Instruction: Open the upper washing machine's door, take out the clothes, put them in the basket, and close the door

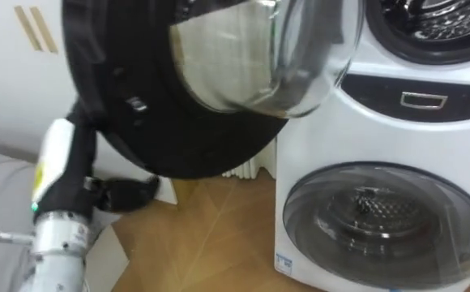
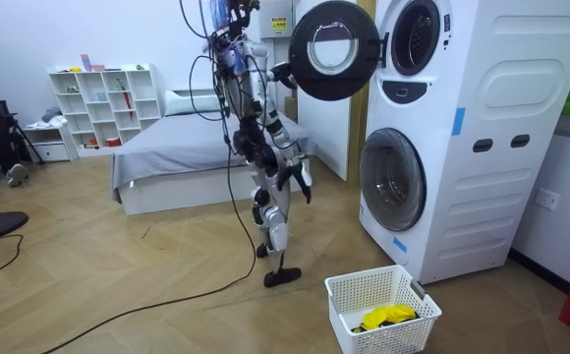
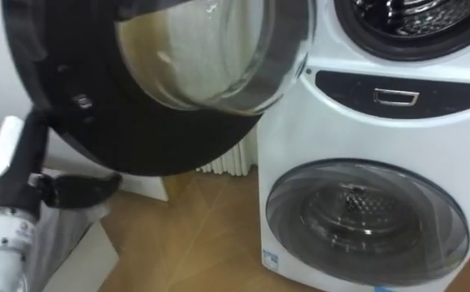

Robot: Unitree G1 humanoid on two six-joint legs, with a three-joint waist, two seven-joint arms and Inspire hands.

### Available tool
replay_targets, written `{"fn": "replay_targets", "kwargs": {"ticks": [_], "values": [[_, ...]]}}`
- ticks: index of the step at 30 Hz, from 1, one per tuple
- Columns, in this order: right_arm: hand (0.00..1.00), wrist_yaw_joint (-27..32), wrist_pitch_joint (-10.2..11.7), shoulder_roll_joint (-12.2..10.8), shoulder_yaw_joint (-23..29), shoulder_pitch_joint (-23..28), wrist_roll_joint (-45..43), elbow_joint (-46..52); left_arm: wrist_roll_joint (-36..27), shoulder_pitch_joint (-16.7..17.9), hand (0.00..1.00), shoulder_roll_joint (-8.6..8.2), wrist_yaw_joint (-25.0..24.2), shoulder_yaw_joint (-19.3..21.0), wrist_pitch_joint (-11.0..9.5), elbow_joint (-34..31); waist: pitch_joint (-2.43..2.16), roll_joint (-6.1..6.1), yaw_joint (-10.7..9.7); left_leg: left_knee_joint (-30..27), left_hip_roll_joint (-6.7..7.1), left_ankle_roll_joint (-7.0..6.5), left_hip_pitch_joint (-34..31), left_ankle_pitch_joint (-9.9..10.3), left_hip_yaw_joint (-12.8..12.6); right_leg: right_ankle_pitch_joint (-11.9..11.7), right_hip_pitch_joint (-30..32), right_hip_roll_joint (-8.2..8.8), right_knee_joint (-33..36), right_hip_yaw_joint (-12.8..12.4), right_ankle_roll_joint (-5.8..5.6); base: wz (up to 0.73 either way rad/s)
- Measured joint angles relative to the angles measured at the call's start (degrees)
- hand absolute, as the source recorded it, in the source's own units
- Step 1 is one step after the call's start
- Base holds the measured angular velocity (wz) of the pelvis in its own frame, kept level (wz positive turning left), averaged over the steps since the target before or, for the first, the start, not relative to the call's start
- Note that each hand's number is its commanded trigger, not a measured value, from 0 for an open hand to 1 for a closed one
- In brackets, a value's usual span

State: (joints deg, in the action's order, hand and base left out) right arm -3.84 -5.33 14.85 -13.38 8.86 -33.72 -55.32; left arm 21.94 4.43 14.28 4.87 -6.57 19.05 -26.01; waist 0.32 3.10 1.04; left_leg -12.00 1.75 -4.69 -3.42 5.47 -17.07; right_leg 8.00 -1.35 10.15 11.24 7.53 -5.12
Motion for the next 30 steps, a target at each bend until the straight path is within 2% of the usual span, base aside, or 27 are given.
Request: {"fn": "replay_targets", "kwargs": {"ticks": [1, 2, 3, 4, 5, 6, 7, 8, 9, 10, 11, 12, 13, 14, 15, 16, 18, 19, 20, 24, 27, 30], "values": [[0.0, 0.0, -0.3, -0.1, 0.0, 0.1, -0.1, 0.0, 0.0, 0.7, 0.0, -0.06, -0.9, -0.8, -0.1, 0.1, -0.09, -0.22, 0.0, -0.2, 0.08, 0.56, 0.0, -0.3, 0.1, 0.0, 0.0, 0.47, -0.5, 0.7, 0.42, -0.36], [0.0, -0.1, -0.9, -0.2, 0.2, 0.1, -0.2, 0.1, 0.1, 1.9, 0.0, -0.3, -3.1, -2.1, -0.5, 0.4, 0.01, -0.69, 0.0, -4.7, -0.01, 1.54, -1.4, 0.9, 2.0, -0.1, 0.3, 2.03, -0.5, 2.8, 0.88, -0.78], [0.0, -0.5, -1.3, 0.3, 0.7, -0.3, -0.7, 0.0, 0.0, 2.8, 0.0, -0.12, -5.2, -3.6, -0.8, 0.6, -0.04, 0.68, 1.2, -16.6, -1.86, 2.04, -3.9, 9.1, 9.9, 0.1, 2.2, 2.09, 3.6, 5.3, 0.66, -0.95], [0.0, -0.6, -1.4, 0.4, 0.8, -0.8, -1.0, 0.1, 0.0, 2.9, 0.0, 0.26, -6.2, -4.1, -0.9, 0.7, 0.04, 2.04, 1.1, -20.1, -2.5, 2.4, -5.5, 12.3, 11.4, 0.5, 3.3, 1.59, 7.4, 6.1, 0.43, -1.01], [0.0, -0.8, -1.7, -0.2, 1.2, -0.7, -1.8, -0.1, 0.1, 3.6, 0.0, 1.61, -8.9, -5.5, -1.0, 1.3, -0.27, 1.03, -0.3, -21.5, -1.69, 0.07, -5.5, 13.6, 12.8, 1.7, 4.5, 1.75, 12.6, 5.8, 1.05, -0.4], [0.0, -1.3, -1.2, -0.7, 1.1, -0.5, -2.0, -0.4, 0.0, 4.3, 0.0, 2.35, -11.7, -7.1, -1.0, 1.4, -0.31, -0.18, -2.4, -19.0, -1.72, 0.15, -3.8, 13.6, 13.2, 2.6, 4.2, 0.72, 13.5, 6.2, 1.31, -0.13], [0.0, -1.2, -1.0, -0.7, 1.2, -0.4, -2.1, -0.8, 0.0, 4.3, 0.0, 2.3, -14.4, -8.6, -2.2, 1.5, -0.31, -0.8, -3.3, -14.6, -1.65, 1.45, -2.1, 12.8, 12.8, 2.6, 4.2, -0.51, 13.1, 6.9, 1.45, 0.14], [0.0, -1.2, -1.0, -0.8, 1.2, -0.4, -2.1, -1.0, 0.0, 4.3, 0.0, 2.24, -15.5, -9.5, -3.0, 1.5, -0.38, -0.89, -3.8, -12.2, -1.64, 1.79, -1.4, 12.4, 12.5, 2.6, 4.1, -1.08, 12.2, 7.0, 1.51, 0.15], [0.0, -1.1, -0.9, -1.1, 1.2, -0.3, -1.9, -1.6, 0.0, 4.3, 0.0, 1.96, -18.3, -10.6, -4.5, 1.5, -0.5, -1.07, -4.4, -7.3, -1.56, 2.29, 0.3, 11.1, 11.6, 2.4, 3.3, -2.28, 9.3, 6.9, 1.77, 0.12], [0.0, -1.2, -0.9, -1.3, 1.1, -0.2, -1.7, -1.7, 0.0, 4.2, 0.0, 1.94, -19.6, -11.1, -5.4, 1.5, -0.67, -1.21, -4.7, -5.4, -1.56, 2.36, 1.0, 10.2, 10.7, 2.2, 2.8, -2.67, 7.8, 6.8, 2.04, 0.0], [0.0, -1.2, -0.6, -1.7, 1.1, -0.1, -0.9, -1.6, -0.2, 4.0, 0.0, 1.86, -21.7, -12.0, -7.3, 1.5, -0.65, -1.27, -4.8, -3.3, -1.45, 2.37, 1.7, 8.0, 9.5, 1.6, 1.7, -3.44, 4.8, 6.4, 2.53, -0.34], [0.0, -1.2, -0.4, -2.0, 1.1, -0.1, -0.1, -1.1, -1.6, 4.0, 0.0, 1.77, -23.1, -12.3, -8.8, 1.6, -0.49, -1.5, -4.2, -3.0, -0.4, 1.24, 2.1, 5.4, 8.9, 0.4, 0.7, -3.7, 3.0, 5.7, 2.28, -0.54], [0.0, -1.2, -0.3, -2.0, 1.1, -0.2, 0.3, -0.8, -2.4, 4.1, 0.0, 1.81, -23.5, -12.5, -9.6, 2.4, -0.1, -1.46, -3.7, -3.3, 0.08, -0.26, 2.3, 4.0, 8.9, -1.7, 0.5, -3.96, 2.5, 4.6, 2.63, -0.63], [0.0, -0.9, -0.5, -1.8, 0.7, -0.1, 0.5, -0.9, -3.3, 4.6, 0.0, 0.83, -24.2, -13.9, -10.0, 4.8, -0.33, -0.13, -3.8, -3.4, 0.08, -0.4, 3.1, 3.9, 9.2, -0.4, -0.2, -4.34, 2.6, 4.1, 2.53, -0.35], [0.0, 0.0, -0.5, -1.3, 0.1, 0.0, 0.5, -0.9, -4.4, 4.6, 0.0, 0.78, -25.2, -15.4, -10.3, 5.8, -0.39, 0.47, -4.6, -2.9, 0.08, -0.33, 3.8, 4.0, 9.3, 0.2, -0.6, -4.36, 2.6, 4.3, 2.71, -0.15], [0.0, 0.1, -0.5, -1.2, 0.0, 0.0, 0.6, -0.9, -4.5, 4.8, 0.0, 0.81, -25.7, -15.9, -10.7, 5.8, -0.35, 0.39, -4.8, -2.3, 0.08, -0.21, 4.1, 3.9, 9.3, 0.4, -0.6, -4.4, 2.6, 4.2, 2.77, 0.0], [0.0, 0.2, -0.1, -1.7, 0.0, -0.2, 1.2, -0.8, -5.0, 5.1, 0.0, 0.91, -26.8, -16.3, -13.2, 6.0, -0.03, -0.74, -5.2, -0.2, -0.13, 0.62, 5.2, 3.4, 9.2, 1.1, -0.6, -4.94, 2.6, 3.8, 3.18, 0.0], [0.0, 0.2, 0.0, -1.8, 0.0, -0.3, 1.5, -0.8, -5.1, 5.1, 0.0, 0.91, -26.9, -16.3, -13.5, 6.2, 0.0, -0.98, -5.2, 0.0, -0.23, 0.56, 5.3, 3.3, 9.2, 1.1, -0.6, -5.17, 2.5, 3.7, 3.22, -0.03], [0.0, 0.3, 0.4, -1.7, 0.0, -0.5, 2.2, -0.8, -5.2, 5.1, 0.0, 0.88, -27.1, -16.3, -14.1, 6.7, 0.05, -1.27, -5.3, 0.4, -0.44, 0.85, 5.6, 3.2, 9.2, 1.1, -0.8, -5.38, 2.4, 3.6, 3.95, 0.0], [0.0, 0.9, 0.8, -1.7, -0.2, -1.0, 2.8, -0.8, -5.6, 5.1, 0.0, 0.71, -28.2, -16.4, -14.9, 8.7, 0.21, -1.52, -5.2, 1.2, -1.06, 1.82, 6.1, 3.8, 8.9, 1.7, -1.4, -6.2, 1.8, 3.4, 4.61, -0.05], [0.0, 1.3, 1.4, -1.8, -0.5, -1.1, 2.8, -0.8, -6.1, 5.1, 0.0, 0.6, -28.2, -16.4, -14.9, 9.7, 0.6, -2.0, -5.3, 1.2, -1.09, 2.18, 6.1, 4.0, 8.9, 2.4, -1.6, -6.27, 1.2, 3.4, 4.79, 0.0], [0.0, 1.8, 1.7, -1.8, -0.5, -1.3, 2.8, -0.8, -6.7, 5.1, 0.0, 0.33, -28.5, -16.4, -15.0, 10.4, 0.64, -2.07, -5.4, 1.3, -1.05, 2.28, 6.1, 4.1, 8.7, 2.6, -1.7, -6.28, 0.3, 3.3, 4.81, -0.04]]}}
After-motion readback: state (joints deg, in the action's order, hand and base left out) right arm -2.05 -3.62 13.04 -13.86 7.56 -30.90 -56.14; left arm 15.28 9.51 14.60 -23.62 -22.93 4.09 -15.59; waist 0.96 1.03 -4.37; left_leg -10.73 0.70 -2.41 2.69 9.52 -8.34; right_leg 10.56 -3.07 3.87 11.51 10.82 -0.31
